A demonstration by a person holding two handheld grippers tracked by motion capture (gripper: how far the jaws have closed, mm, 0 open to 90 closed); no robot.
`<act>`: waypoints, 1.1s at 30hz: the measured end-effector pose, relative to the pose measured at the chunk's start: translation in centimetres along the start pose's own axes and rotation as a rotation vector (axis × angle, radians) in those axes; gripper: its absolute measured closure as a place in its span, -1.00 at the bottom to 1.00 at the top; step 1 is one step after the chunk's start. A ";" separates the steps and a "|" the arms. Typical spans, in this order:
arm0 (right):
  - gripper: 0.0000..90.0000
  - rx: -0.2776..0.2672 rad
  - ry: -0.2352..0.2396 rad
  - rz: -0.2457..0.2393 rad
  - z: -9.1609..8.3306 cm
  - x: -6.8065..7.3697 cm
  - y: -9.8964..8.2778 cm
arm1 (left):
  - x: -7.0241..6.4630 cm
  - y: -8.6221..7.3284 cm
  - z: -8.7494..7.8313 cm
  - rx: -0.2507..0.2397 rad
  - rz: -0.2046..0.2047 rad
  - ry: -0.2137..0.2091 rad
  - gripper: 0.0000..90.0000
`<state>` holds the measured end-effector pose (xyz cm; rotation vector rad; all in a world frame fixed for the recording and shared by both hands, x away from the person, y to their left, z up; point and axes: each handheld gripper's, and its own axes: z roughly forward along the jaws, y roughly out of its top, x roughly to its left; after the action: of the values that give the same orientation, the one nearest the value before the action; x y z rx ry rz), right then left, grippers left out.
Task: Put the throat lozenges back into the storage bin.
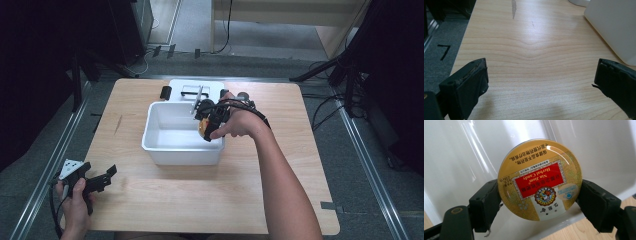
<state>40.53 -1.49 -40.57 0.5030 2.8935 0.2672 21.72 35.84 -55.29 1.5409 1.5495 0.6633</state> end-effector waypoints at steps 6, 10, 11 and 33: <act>-0.52 0.017 0.008 -0.005 0.8 0.0 0.1 | 0.0 0.0 0.0 0.001 0.000 -0.001 -1.00; -0.52 0.034 0.016 0.011 1.2 0.0 0.2 | 0.0 0.0 0.0 0.001 -0.001 -0.001 -1.00; -0.52 0.042 0.015 0.007 1.4 0.1 0.3 | 0.0 0.0 0.0 0.001 -0.002 -0.001 -1.00; -0.46 0.091 -0.010 -0.170 3.0 0.7 0.0 | 0.0 0.0 0.0 0.005 -0.001 -0.001 -1.00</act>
<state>40.56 -0.79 -43.53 0.2694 2.9259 0.1071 21.76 35.86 -55.30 1.5438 1.5517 0.6587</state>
